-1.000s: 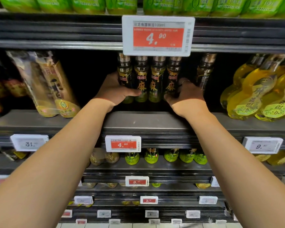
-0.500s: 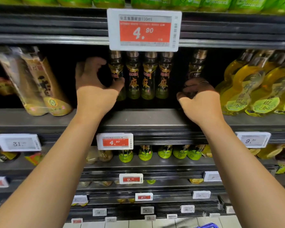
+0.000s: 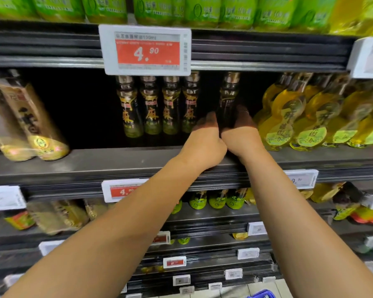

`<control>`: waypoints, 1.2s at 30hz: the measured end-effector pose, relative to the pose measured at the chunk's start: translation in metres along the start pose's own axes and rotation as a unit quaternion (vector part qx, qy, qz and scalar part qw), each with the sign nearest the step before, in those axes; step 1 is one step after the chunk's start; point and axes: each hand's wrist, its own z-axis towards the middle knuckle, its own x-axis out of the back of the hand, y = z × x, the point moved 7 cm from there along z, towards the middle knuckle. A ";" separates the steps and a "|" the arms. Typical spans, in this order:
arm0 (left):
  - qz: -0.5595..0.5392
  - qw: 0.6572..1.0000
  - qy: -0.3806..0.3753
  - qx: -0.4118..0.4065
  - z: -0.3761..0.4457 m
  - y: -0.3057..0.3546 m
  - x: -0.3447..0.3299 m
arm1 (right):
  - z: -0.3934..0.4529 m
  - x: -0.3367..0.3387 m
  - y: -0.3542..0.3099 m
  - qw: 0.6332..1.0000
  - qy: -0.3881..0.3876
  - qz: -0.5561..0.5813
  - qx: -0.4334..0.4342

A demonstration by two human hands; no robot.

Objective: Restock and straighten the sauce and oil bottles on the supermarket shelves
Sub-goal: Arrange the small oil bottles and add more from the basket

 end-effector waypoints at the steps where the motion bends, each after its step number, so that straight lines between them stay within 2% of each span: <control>1: -0.003 1.000 -0.002 0.000 0.003 0.000 -0.002 | 0.002 0.001 0.001 1.000 -0.003 0.009 0.005; 6: -0.006 1.000 -0.023 -0.001 0.021 -0.001 -0.006 | 0.001 0.006 0.008 0.999 0.012 0.045 0.024; 13: -0.074 0.991 -0.022 0.107 0.033 -0.013 -0.002 | -0.001 0.008 0.015 0.990 0.071 0.122 0.011; 19: -0.070 0.994 0.015 0.077 0.035 -0.007 0.002 | -0.004 0.008 0.005 0.988 0.056 0.133 0.057; 25: 0.017 0.998 0.006 0.068 0.027 -0.017 0.005 | 0.000 0.001 0.003 0.995 0.018 0.073 0.060; 30: 0.006 0.998 0.065 0.007 -0.012 -0.033 0.030 | 0.004 -0.003 0.003 0.997 0.034 0.052 0.054; 32: 0.011 0.994 0.107 0.005 -0.024 -0.041 0.051 | 0.007 -0.007 0.003 0.998 0.017 0.035 0.048; 34: -0.009 0.980 0.196 0.020 -0.038 -0.055 0.080 | 0.009 -0.012 0.006 0.999 -0.021 0.033 0.029; 36: -0.044 0.951 0.303 0.049 -0.052 -0.073 0.109 | 0.012 -0.016 0.007 0.998 -0.053 0.012 0.021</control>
